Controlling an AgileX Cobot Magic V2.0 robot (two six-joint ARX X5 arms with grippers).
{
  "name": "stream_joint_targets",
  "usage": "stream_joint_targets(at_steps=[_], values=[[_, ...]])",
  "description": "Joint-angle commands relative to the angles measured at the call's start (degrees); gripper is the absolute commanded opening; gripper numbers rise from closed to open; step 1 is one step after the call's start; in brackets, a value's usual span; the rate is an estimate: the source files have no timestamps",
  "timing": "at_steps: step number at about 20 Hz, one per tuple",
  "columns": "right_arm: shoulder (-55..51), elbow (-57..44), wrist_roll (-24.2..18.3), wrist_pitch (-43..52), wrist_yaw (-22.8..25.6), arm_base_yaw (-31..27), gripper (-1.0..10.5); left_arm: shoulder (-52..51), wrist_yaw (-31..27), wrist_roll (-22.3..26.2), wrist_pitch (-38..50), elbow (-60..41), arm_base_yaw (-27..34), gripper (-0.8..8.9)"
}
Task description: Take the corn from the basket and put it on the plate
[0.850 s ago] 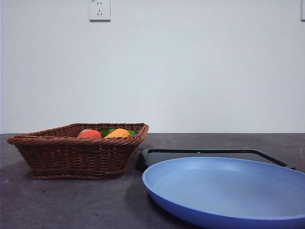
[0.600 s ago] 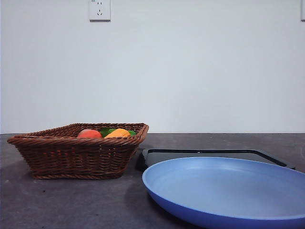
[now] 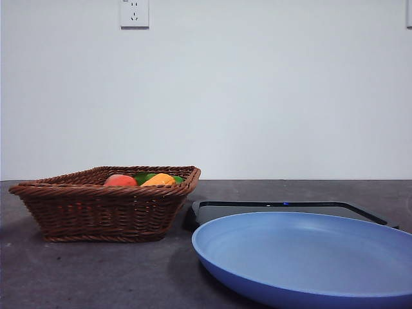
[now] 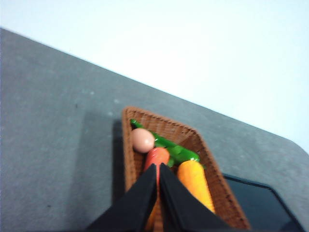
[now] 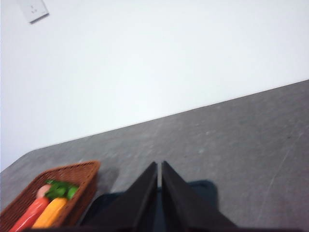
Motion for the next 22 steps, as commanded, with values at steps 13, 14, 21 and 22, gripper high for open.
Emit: stream_joint_targets(at_steps=[13,14,21,22], values=[[22.82,25.18,-17.92,-28.94,-14.29,0.11,0.0,22.43,19.26,13.94,-17.77,21.51,0.11,0.07],[24.24,26.6,-19.71,-31.39,-14.56,0.37,0.0,23.67,20.48,15.28,-19.26,22.27,0.11,0.07],[30.99,31.56,-26.47,-43.93,-15.04,3.04,0.0,28.76,22.86,19.28,-25.79,24.35,-0.33,0.07],[31.85,31.58,-26.51,-44.94,-14.99,3.89,0.0,29.22,22.88,19.85,-26.45,24.35,-0.68,0.07]])
